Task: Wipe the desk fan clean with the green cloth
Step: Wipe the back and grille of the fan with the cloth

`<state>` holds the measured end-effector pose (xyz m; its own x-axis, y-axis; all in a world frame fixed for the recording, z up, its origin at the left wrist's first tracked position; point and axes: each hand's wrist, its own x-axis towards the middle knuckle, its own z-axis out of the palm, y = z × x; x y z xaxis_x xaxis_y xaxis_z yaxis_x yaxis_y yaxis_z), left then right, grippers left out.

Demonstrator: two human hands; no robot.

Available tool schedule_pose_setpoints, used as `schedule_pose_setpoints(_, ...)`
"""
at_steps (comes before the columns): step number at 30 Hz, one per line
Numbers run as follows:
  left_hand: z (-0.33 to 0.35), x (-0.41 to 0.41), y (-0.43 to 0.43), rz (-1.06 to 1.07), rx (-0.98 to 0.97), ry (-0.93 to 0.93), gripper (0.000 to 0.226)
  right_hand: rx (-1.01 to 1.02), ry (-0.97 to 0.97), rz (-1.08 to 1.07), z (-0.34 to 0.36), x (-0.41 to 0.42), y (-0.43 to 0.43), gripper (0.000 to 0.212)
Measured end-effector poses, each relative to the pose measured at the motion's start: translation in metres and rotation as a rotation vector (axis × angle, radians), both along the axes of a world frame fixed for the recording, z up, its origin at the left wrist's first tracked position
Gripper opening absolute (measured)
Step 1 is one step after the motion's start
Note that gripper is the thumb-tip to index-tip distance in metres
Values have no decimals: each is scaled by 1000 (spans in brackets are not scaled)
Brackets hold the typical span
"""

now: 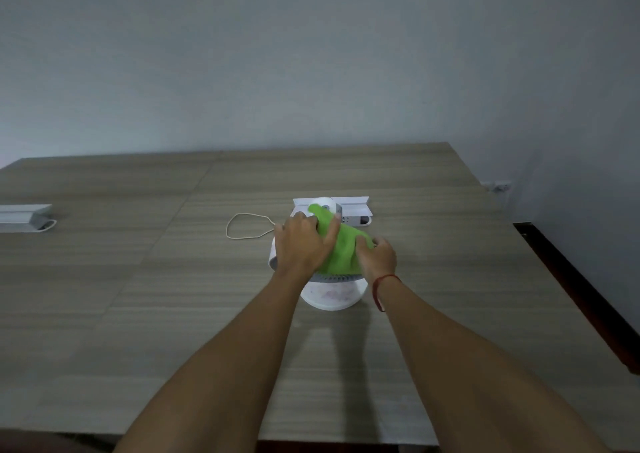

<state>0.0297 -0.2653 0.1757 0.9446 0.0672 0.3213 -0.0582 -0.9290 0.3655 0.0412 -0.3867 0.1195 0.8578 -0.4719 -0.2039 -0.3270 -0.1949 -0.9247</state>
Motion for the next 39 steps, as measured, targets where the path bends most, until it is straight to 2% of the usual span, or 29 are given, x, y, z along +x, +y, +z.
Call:
schedule_pose_setpoints(2,-3,-1,-2,-30,68,36,52,13,1,-5,1,-1,-3,37)
schedule_pose_setpoints(4,-5,0,-1,-37,96,60,43,35,-37,9,5,-3,-5,29)
schedule_pose_setpoints(7,-3,6,13,14,87,59,44,52,-227,58,16,-6,-2,19)
schedule_pose_setpoints(10,5,13,39,110,76,94,47,47,-313,142,29,-6,6,25)
schedule_pose_setpoints(13,0,15,53,190,-47,179,70,-29,-260,154,32,2,7,19)
schedule_pose_setpoints(15,-12,14,43,92,-90,143,84,-88,-184,144,27,5,4,28)
schedule_pose_setpoints(18,-31,7,16,-149,-91,169,82,-173,-166,245,21,5,1,30)
schedule_pose_setpoints(24,-48,0,14,-172,-24,108,90,-306,-173,367,18,8,-4,22)
schedule_pose_setpoints(27,-49,8,19,-164,-22,99,77,-359,-166,377,19,10,-3,29)
schedule_pose_setpoints(30,-51,11,20,-96,-185,84,62,-387,-165,388,17,14,-4,23)
schedule_pose_setpoints(35,-58,26,35,-17,-485,100,73,-375,-167,413,15,18,-8,23)
schedule_pose_setpoints(37,-58,28,36,61,-594,114,69,-371,-173,397,13,17,-7,24)
schedule_pose_setpoints(39,-58,27,32,91,-606,137,63,-358,-159,371,12,14,-6,26)
